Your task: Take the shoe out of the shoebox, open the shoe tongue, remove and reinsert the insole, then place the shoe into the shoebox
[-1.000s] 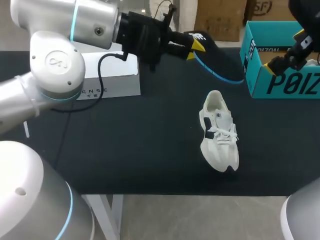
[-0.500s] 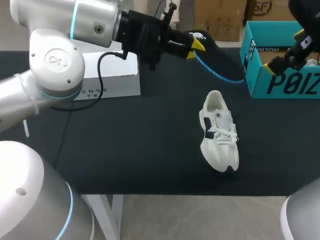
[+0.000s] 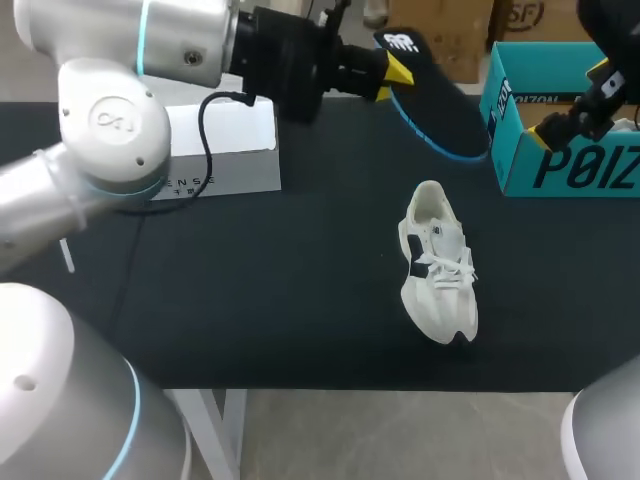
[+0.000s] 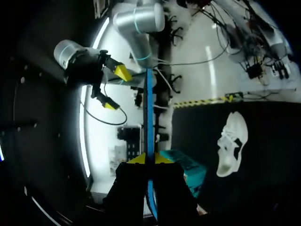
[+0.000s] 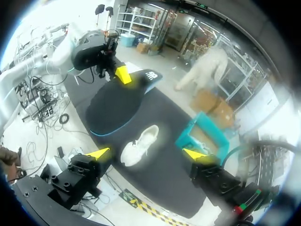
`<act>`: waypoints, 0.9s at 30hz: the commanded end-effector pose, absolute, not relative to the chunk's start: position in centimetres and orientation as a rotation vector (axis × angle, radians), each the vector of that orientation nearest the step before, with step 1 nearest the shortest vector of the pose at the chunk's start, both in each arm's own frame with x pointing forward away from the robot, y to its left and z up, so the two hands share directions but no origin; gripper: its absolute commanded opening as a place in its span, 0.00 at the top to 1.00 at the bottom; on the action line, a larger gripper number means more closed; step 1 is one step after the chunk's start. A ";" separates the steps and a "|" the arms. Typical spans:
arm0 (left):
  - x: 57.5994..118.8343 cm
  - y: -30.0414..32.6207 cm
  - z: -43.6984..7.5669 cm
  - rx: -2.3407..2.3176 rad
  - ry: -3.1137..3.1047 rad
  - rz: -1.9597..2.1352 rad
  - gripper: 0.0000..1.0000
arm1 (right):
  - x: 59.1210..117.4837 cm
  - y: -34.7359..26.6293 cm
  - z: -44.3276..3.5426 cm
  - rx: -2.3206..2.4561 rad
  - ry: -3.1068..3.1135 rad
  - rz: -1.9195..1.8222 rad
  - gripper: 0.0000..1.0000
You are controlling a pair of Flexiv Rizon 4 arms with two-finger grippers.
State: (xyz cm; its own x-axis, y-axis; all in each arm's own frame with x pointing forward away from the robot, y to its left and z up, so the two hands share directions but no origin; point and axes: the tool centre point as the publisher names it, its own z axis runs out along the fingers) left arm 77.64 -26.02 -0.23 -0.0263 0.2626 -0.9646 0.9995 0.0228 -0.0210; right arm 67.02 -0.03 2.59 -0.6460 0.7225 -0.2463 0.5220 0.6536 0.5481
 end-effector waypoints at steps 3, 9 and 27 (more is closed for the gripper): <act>76.8 -27.6 -1.9 1.474 0.991 -0.962 1.00 | 67.2 0.1 2.7 0.977 2.428 0.601 0.00; 76.8 -28.0 -2.3 1.504 0.920 -0.949 1.00 | 67.2 0.1 2.7 0.977 2.428 0.601 0.00; 77.8 -24.6 -6.6 1.543 1.053 -0.827 1.00 | 67.2 0.1 2.7 0.977 2.428 0.601 0.00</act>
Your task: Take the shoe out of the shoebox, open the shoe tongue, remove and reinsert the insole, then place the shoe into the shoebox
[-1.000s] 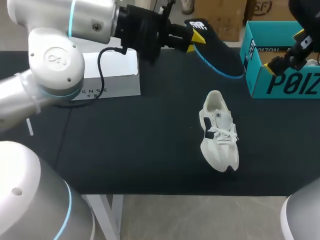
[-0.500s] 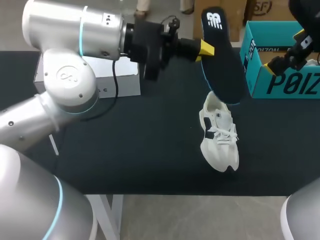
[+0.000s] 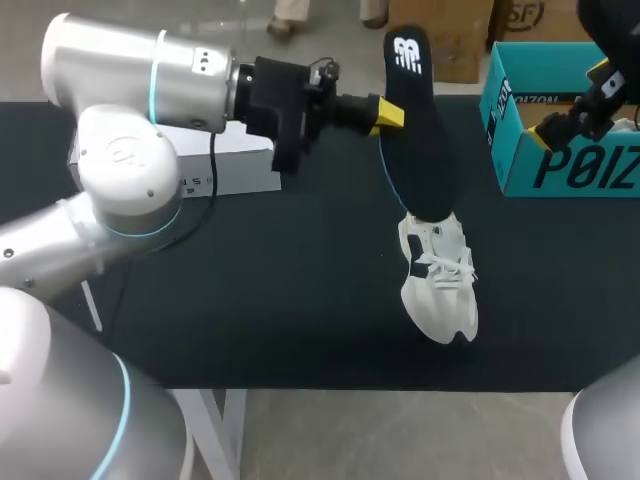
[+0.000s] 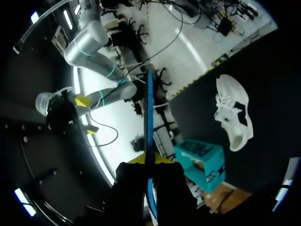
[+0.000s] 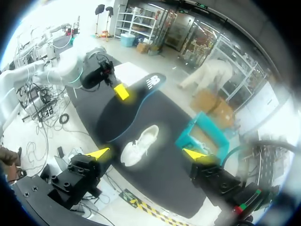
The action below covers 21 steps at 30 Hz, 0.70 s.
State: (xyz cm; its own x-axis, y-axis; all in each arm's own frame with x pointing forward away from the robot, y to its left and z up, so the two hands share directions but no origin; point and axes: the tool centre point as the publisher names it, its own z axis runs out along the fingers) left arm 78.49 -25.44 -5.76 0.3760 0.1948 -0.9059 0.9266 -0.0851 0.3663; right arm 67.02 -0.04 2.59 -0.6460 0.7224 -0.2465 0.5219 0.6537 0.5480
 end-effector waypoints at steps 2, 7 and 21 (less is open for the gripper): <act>78.1 -24.6 -7.1 1.544 1.047 -0.822 1.00 | 67.2 0.1 2.7 0.977 2.428 0.601 0.00; 79.2 -24.8 -7.6 1.551 1.095 -0.809 1.00 | 67.2 0.1 2.7 0.977 2.428 0.601 0.00; 79.4 -25.0 -7.5 1.545 1.114 -0.824 1.00 | 67.2 0.1 2.7 0.977 2.428 0.601 0.00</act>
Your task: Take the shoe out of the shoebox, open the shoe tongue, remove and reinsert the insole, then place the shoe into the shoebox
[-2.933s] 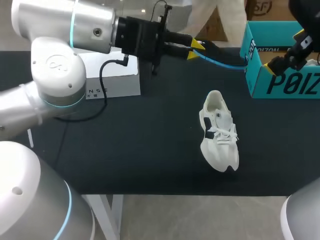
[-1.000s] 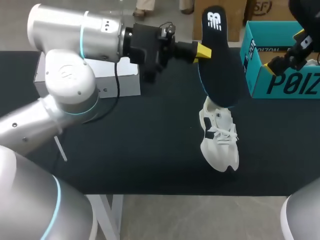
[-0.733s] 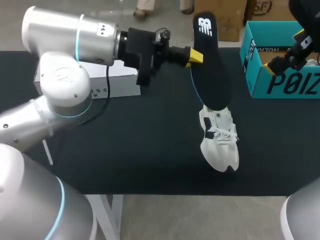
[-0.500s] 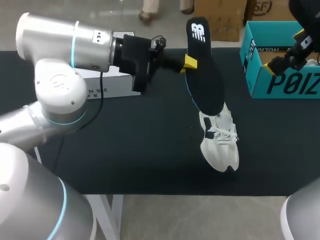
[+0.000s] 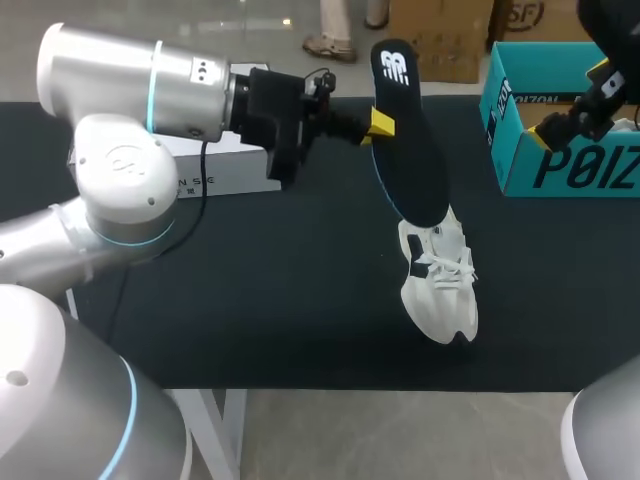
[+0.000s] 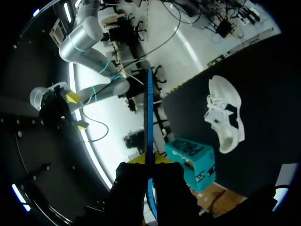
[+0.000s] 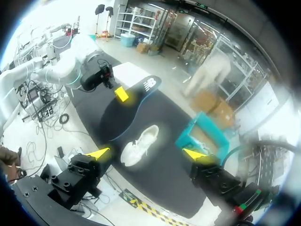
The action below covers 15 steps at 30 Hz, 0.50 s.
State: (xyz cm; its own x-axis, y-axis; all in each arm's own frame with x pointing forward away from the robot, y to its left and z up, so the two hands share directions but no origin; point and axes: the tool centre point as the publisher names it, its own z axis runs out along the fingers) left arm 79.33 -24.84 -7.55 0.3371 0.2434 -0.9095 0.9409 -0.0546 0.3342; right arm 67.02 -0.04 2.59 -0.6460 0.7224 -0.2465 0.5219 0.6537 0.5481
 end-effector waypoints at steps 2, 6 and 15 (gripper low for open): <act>79.4 -25.0 -7.5 1.545 1.114 -0.824 1.00 | 67.2 0.1 2.7 0.977 2.428 0.601 0.00; 79.4 -25.0 -7.5 1.545 1.114 -0.824 1.00 | 67.2 0.1 2.7 0.977 2.428 0.601 0.00; 79.4 -25.0 -7.5 1.545 1.114 -0.824 1.00 | 67.1 2.1 1.8 0.902 2.459 0.585 0.00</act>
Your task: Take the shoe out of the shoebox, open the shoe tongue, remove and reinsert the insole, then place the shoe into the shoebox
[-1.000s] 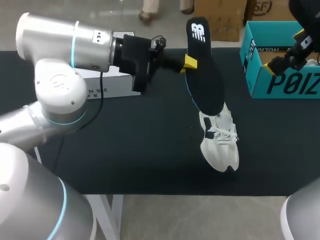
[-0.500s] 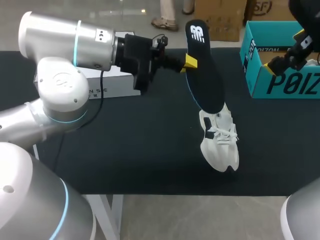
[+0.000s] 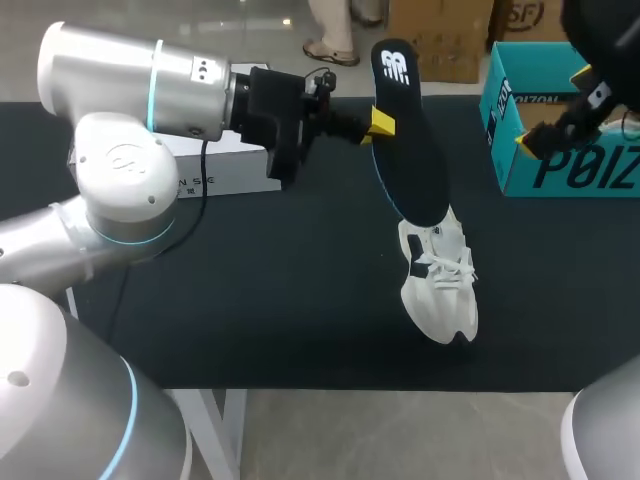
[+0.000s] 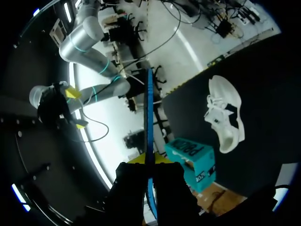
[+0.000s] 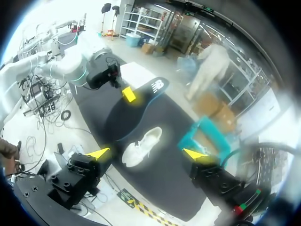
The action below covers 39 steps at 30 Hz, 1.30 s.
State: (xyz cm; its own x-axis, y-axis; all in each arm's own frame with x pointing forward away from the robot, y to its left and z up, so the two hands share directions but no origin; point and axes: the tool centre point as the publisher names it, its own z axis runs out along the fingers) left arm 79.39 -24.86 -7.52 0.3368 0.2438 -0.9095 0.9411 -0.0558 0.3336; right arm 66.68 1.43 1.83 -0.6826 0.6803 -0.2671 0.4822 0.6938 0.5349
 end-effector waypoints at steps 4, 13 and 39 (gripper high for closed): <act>79.4 -25.0 -7.5 1.545 1.114 -0.824 1.00 | 67.1 2.1 1.8 0.902 2.459 0.585 0.00; 79.4 -25.0 -7.5 1.545 1.114 -0.824 1.00 | 68.8 2.3 0.6 1.049 2.582 0.894 0.00; 79.4 -25.0 -7.5 1.545 1.114 -0.824 1.00 | 71.6 2.1 -1.8 1.236 2.855 1.650 0.00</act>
State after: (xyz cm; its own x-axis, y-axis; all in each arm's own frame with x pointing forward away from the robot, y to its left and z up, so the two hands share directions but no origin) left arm 79.41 -24.86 -7.51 0.3368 0.2436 -0.9095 0.9411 -0.0560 0.3335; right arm 71.49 2.34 -0.84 -0.6725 0.5512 0.4939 0.7242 0.3524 0.5928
